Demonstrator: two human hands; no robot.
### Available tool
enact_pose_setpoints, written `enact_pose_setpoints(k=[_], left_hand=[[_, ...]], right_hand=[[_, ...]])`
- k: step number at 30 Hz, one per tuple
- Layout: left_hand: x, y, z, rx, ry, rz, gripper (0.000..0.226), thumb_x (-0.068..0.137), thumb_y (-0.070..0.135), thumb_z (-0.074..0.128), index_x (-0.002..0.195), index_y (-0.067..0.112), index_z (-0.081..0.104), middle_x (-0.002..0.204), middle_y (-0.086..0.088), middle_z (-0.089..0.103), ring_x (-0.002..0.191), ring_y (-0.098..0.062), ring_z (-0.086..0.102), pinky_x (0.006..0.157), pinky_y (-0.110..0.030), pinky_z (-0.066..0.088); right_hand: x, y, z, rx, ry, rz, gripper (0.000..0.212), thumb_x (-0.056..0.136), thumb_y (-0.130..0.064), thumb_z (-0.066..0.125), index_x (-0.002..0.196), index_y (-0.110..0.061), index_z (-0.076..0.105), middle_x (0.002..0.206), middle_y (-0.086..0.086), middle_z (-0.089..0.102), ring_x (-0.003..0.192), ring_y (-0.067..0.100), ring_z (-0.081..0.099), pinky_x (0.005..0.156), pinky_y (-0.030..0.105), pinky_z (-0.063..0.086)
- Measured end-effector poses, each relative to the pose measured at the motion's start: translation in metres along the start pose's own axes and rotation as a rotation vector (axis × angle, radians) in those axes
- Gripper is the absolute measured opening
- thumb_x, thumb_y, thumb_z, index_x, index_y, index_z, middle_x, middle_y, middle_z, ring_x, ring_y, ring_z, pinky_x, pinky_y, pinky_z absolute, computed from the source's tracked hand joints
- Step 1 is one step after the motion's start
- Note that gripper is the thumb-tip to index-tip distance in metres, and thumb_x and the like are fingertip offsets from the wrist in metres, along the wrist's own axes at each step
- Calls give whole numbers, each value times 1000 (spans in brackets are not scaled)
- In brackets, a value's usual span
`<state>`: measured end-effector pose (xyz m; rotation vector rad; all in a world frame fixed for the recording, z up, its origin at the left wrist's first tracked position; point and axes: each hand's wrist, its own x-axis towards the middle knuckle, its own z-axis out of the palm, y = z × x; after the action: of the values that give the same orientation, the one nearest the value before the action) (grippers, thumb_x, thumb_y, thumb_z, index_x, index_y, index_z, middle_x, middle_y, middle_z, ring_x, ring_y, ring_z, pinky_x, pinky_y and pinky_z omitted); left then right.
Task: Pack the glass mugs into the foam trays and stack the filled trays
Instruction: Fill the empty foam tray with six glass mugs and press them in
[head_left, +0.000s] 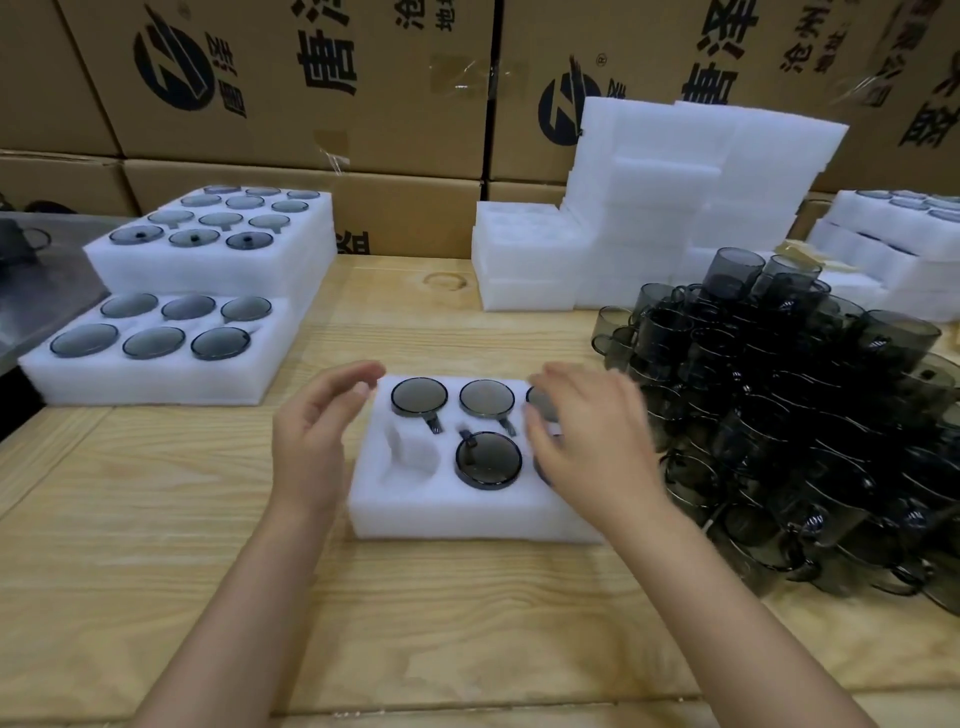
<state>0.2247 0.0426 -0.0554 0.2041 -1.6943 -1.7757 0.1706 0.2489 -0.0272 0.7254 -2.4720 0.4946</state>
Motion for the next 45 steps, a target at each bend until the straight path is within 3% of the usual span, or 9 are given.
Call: enact_pose_setpoints(k=[3, 7, 14, 18, 23, 26, 30, 36, 45], left_hand=[[8, -13, -4, -123, 107, -171, 24, 92, 1, 48, 95, 14, 67, 92, 0, 72, 92, -14, 65, 82, -28, 46], [14, -27, 0, -192, 153, -312, 22, 92, -1, 47, 92, 12, 65, 87, -5, 68, 71, -9, 66, 60, -17, 52], [16, -36, 0, -143, 129, -279, 23, 89, -4, 51, 86, 12, 68, 81, 2, 68, 56, -7, 62, 51, -16, 49], [17, -38, 0, -144, 126, -274, 22, 87, -5, 52, 86, 11, 68, 74, 6, 69, 55, -8, 61, 52, -17, 49], [17, -40, 0, -134, 117, -249, 23, 87, -6, 51, 85, 11, 67, 70, 9, 69, 54, -7, 61, 51, -17, 49], [17, -40, 0, -142, 103, -238, 22, 87, -6, 51, 85, 10, 66, 69, 10, 70, 55, -6, 61, 51, -16, 49], [16, -39, 0, -109, 138, -140, 24, 87, -7, 52, 84, 11, 67, 79, 0, 67, 69, -10, 63, 60, -20, 50], [14, -36, -1, -82, 16, 36, 18, 82, 18, 51, 89, 12, 66, 89, -4, 68, 89, -16, 62, 77, -26, 49], [18, -41, -1, -109, -164, -2, 24, 83, 20, 52, 99, 14, 68, 110, -12, 66, 109, -19, 60, 92, -25, 46]], right_hand=[[-13, 29, -30, -364, 254, 184, 32, 81, -28, 63, 100, -3, 66, 112, 18, 60, 107, 36, 50, 93, 46, 32], [-26, 63, -55, -749, -52, 595, 53, 78, -46, 65, 106, -1, 59, 116, 24, 40, 110, 35, 26, 95, 45, 23], [-15, 76, -53, -892, -287, 576, 19, 86, -27, 60, 104, -22, 61, 112, 11, 37, 104, 30, 25, 96, 42, 27], [-16, 76, -52, -764, -229, 423, 14, 87, -21, 61, 101, -19, 63, 114, 8, 44, 108, 29, 33, 94, 44, 24], [-8, 39, -47, -97, -91, 239, 15, 84, -7, 65, 96, 3, 64, 129, 19, 48, 115, 40, 44, 94, 38, 34], [-2, 5, -36, 92, -154, 83, 9, 87, -7, 61, 95, -2, 62, 147, 15, 36, 134, 30, 34, 105, 29, 25], [-1, -24, -20, 297, -247, -84, 6, 91, -9, 57, 96, -6, 61, 149, 7, 34, 138, 19, 30, 99, 17, 21], [2, -51, 2, 348, -348, -159, 7, 93, -13, 52, 95, -9, 58, 144, 1, 37, 133, 17, 32, 98, 35, 36], [-1, -73, 22, 335, -252, -102, 14, 91, -26, 56, 100, -17, 59, 143, -4, 37, 120, 18, 25, 93, 26, 29]])
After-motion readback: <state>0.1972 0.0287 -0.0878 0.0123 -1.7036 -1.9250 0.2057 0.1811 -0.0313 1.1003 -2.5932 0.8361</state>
